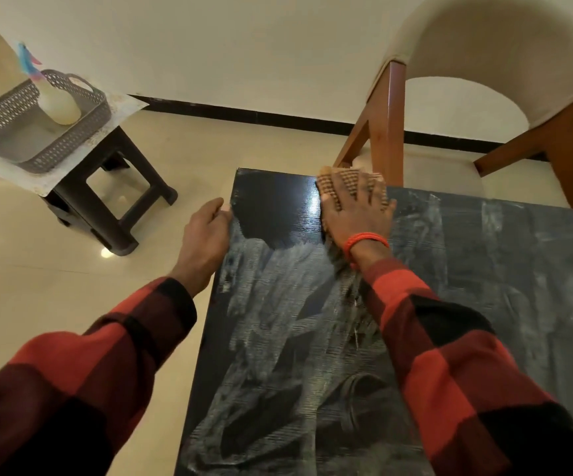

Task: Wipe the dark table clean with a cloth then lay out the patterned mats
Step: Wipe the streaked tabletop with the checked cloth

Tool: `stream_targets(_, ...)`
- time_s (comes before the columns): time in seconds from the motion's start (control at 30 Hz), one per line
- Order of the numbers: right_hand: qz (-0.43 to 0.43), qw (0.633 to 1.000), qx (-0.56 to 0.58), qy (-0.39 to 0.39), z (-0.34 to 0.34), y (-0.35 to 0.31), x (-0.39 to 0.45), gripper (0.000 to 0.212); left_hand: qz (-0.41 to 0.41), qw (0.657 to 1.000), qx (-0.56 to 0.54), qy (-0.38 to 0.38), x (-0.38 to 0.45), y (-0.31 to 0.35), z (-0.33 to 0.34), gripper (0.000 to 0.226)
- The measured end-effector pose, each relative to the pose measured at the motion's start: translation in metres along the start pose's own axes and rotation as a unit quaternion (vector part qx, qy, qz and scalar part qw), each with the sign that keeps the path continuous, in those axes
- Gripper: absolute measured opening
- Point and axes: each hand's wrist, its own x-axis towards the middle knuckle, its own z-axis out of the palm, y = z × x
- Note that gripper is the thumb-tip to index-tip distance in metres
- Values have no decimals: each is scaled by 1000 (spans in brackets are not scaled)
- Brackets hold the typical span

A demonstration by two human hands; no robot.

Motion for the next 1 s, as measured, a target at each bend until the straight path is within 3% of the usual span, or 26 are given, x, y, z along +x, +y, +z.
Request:
stream_targets(0.17, 82, 996, -11, 10, -2, 38, -1, 70, -25, 997, -66, -19, 1, -1, -1, 43)
stream_targets(0.27, 88, 996, -10, 9, -3, 33, 1, 70, -35, 994, -101, -23, 2, -4, -2, 35)
stream_targets(0.43, 3, 1000, -20, 1, -1, -11, 3, 67, -39, 988, -148, -27, 0, -1, -1, 41)
stream_targets(0.67, -152, 988, 20, -17, 24, -157, -7, 61, -34, 980, -194, -37, 4, -8, -6, 51)
stream_targets(0.8, -169, 985, 27, -25, 25, -178, -7, 59, -67, 965, -253, -10, 7, -16, -10, 88)
stream_targets(1.0, -136, 990, 46, -16, 26, -169, -22, 66, -47, 971, -232, -13, -1, -18, -10, 92)
